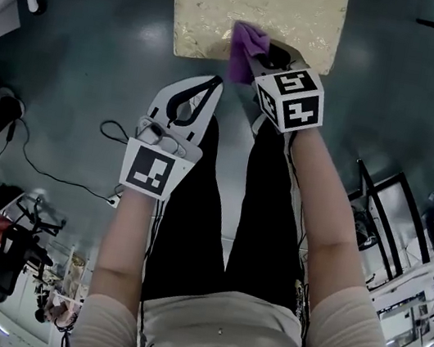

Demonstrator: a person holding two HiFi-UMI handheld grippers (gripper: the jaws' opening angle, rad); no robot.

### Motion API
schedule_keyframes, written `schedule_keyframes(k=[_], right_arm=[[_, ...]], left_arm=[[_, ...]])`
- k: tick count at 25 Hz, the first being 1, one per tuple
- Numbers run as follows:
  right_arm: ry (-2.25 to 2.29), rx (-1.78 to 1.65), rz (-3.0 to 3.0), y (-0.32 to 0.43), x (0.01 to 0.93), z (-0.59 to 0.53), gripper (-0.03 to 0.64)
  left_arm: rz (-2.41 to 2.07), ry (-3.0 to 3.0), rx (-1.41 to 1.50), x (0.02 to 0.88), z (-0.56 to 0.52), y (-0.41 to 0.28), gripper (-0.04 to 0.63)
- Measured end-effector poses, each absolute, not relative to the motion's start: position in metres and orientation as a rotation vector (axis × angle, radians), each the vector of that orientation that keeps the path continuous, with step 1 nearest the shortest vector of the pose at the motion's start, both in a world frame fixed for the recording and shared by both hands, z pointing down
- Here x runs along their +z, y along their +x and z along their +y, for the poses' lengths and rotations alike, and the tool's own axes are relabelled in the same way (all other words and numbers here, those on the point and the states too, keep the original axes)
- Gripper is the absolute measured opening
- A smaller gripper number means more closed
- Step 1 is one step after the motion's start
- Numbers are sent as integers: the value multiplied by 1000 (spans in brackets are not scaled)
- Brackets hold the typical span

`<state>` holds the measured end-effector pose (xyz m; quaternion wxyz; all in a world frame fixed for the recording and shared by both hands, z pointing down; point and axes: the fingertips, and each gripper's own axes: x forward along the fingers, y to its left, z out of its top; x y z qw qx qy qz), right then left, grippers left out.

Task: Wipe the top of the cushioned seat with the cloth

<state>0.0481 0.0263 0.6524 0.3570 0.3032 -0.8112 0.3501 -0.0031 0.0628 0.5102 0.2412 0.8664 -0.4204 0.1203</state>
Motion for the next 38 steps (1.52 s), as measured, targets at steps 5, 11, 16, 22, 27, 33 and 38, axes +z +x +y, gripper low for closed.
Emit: schedule_keyframes(k=[5, 11, 16, 22, 27, 33, 38], right_arm=[[784, 911, -2085, 84, 652, 23, 89], [801, 892, -2063, 118, 652, 20, 91], [817, 886, -2038, 146, 651, 18, 91], [839, 887, -1995, 183, 653, 17, 91], [851, 878, -1958, 215, 658, 17, 89], [896, 855, -1880, 246, 659, 19, 81], [878, 787, -1891, 247, 630, 24, 81]], left_arm=[[-1134, 2388, 324, 505, 55, 24, 14], [-1141, 2405, 362, 506, 47, 41, 14], [-1170, 2440, 367, 492, 41, 60, 14], [-1202, 2434, 328, 486, 42, 95, 14], [-1191, 2448, 344, 489, 48, 116, 14], [-1197, 2433, 341, 487, 58, 117, 14], [-1191, 2430, 346, 466, 62, 108, 14]])
